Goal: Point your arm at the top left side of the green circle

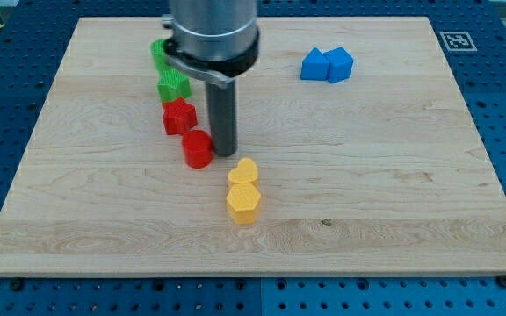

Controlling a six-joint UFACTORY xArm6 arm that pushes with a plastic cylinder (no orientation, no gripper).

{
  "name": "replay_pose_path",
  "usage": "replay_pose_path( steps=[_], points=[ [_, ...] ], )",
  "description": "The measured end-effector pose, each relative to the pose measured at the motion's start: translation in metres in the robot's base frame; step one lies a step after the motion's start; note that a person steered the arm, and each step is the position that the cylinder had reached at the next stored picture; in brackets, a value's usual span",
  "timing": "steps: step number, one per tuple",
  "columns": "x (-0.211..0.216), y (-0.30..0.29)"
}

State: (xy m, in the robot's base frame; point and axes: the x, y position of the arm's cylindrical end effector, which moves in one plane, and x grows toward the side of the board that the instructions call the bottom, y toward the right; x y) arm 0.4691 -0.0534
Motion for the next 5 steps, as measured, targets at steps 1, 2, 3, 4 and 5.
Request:
replay_pose_path(
  steps=[1, 2, 3, 4, 5],
  points=[
    [0.000, -0.015],
    [-0.001, -0.008],
    [-0.012, 0.007],
    [-0.030, 0.006],
    [-0.040, 0.001]
  ],
)
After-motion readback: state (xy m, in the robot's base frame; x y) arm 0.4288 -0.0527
